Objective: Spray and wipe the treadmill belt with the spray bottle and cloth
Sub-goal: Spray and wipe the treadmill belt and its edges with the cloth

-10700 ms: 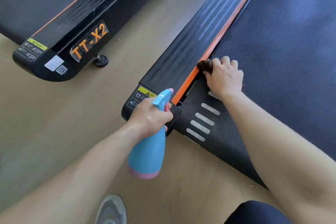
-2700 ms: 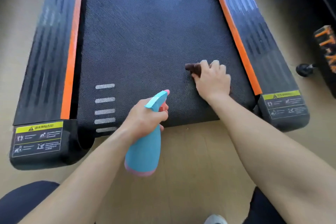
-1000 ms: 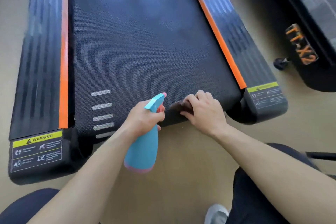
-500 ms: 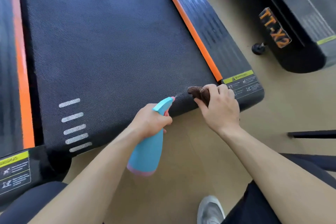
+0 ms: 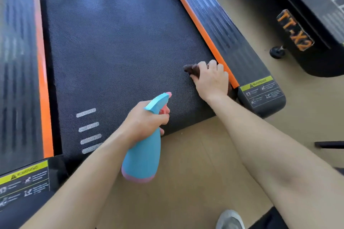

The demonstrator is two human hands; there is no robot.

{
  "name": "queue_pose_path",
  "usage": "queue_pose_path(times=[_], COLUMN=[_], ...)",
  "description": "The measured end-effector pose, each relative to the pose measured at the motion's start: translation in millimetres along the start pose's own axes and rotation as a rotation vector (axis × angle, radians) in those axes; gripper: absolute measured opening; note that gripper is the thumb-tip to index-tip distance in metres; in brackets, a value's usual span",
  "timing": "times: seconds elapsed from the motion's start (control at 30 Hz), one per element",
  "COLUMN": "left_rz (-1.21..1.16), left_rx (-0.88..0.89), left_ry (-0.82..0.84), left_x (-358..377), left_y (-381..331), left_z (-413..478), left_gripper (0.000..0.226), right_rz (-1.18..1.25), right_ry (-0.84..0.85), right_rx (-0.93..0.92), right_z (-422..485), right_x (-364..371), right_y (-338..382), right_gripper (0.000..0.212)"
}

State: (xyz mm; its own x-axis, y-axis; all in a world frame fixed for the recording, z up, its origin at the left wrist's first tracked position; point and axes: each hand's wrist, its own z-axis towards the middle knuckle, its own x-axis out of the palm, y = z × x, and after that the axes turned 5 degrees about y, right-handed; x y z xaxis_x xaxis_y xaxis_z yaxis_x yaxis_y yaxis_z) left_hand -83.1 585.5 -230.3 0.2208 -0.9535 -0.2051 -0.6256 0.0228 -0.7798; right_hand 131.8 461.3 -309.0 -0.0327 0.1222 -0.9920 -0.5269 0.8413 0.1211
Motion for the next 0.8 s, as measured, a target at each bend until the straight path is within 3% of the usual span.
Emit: queue_pose_path(times=[0.07,0.2,0.3,0.43,0.53,0.67,0.8], left_rz=[0.017,0.074,0.112,0.074,0.075,0.100,0.122], left_rx=[-0.012,-0.035,-0.047,-0.027,-0.022,-0.030,-0.046], left_ry=[0.000,0.015,0.015,-0.011,-0.033,-0.023,-0.028], left_x=[-0.3,2.1,2.4,-7.5,-16.3,-24.6,-27.9], left_y=[-1.7,-5.4,-6.1,-3.9,-5.1,-6.2,-1.8], left_z=[0.8,0.9,5.1,9.3,9.9,9.8,12.3], left_gripper=[0.024,0.023,0.016,0.032,0.030,0.031,0.021], right_rz=[-0.025,-0.026,-0.029,-0.020,-0.028,-0.039,-0.008], right_ry=[-0.062,-0.022,-0.027,-0.005,-0.095,-0.030,0.019], right_rx=[-0.069,-0.267,-0.162,0.006,-0.109,-0.361,0.053], right_z=[-44.9,-90.2,-34.3,2.3,-53.6,-80.6,-0.1], right_x=[5.3,14.5,12.5,9.9,14.0,18.3,8.0], right_y=[2.7,-7.1,1.9,16.2,25.5,15.8,8.3], right_gripper=[0.038,0.036,0.039,0.040,0.037,0.039,0.042])
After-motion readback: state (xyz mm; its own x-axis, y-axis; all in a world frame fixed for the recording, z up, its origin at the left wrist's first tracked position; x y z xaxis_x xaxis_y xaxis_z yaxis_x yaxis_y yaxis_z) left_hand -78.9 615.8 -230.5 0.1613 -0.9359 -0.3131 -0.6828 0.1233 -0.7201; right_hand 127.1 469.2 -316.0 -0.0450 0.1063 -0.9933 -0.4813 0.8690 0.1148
